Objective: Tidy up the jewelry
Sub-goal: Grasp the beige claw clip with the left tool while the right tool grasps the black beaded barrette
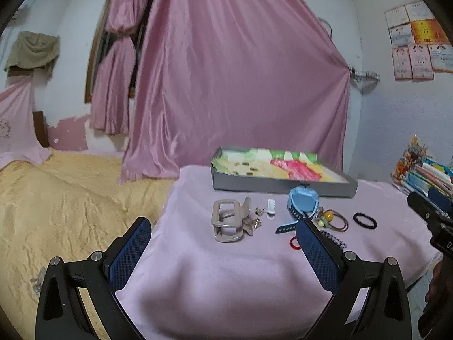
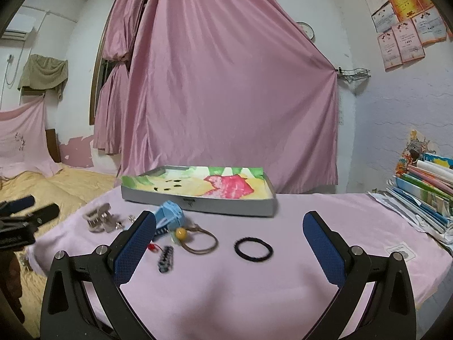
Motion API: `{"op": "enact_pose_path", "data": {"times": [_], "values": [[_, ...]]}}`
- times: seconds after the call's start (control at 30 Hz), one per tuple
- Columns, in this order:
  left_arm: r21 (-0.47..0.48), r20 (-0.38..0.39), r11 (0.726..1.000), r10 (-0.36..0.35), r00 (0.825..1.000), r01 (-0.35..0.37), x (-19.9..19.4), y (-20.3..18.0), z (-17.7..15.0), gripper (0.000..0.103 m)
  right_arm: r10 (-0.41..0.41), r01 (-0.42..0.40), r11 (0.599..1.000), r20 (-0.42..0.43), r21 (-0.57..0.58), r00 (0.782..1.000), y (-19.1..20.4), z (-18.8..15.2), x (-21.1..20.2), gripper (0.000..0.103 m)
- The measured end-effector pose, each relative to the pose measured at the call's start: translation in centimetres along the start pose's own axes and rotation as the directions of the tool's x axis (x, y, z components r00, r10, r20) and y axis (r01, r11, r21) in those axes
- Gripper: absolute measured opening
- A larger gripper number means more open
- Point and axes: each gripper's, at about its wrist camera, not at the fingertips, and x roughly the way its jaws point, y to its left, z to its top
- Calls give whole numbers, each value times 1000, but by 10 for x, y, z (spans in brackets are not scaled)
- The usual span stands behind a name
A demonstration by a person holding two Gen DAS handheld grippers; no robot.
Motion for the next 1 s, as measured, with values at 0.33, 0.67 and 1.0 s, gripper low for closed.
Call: {"op": "enact_pose_path", "data": {"times": [0.33, 0.67, 1.0], "values": [[-83, -218, 995, -76, 973, 59, 64, 18, 10, 103, 124, -114, 991, -173, 67, 977, 14, -11, 42, 93], [-95, -373, 993, -98, 923, 67, 107, 10, 10, 74, 232, -213, 973, -397, 91, 888, 40, -39, 83, 39], [-114, -392, 992, -88, 916, 47, 123, 6, 15, 71, 272, -251, 962, -450, 107, 850, 52, -47, 98, 32]]}}
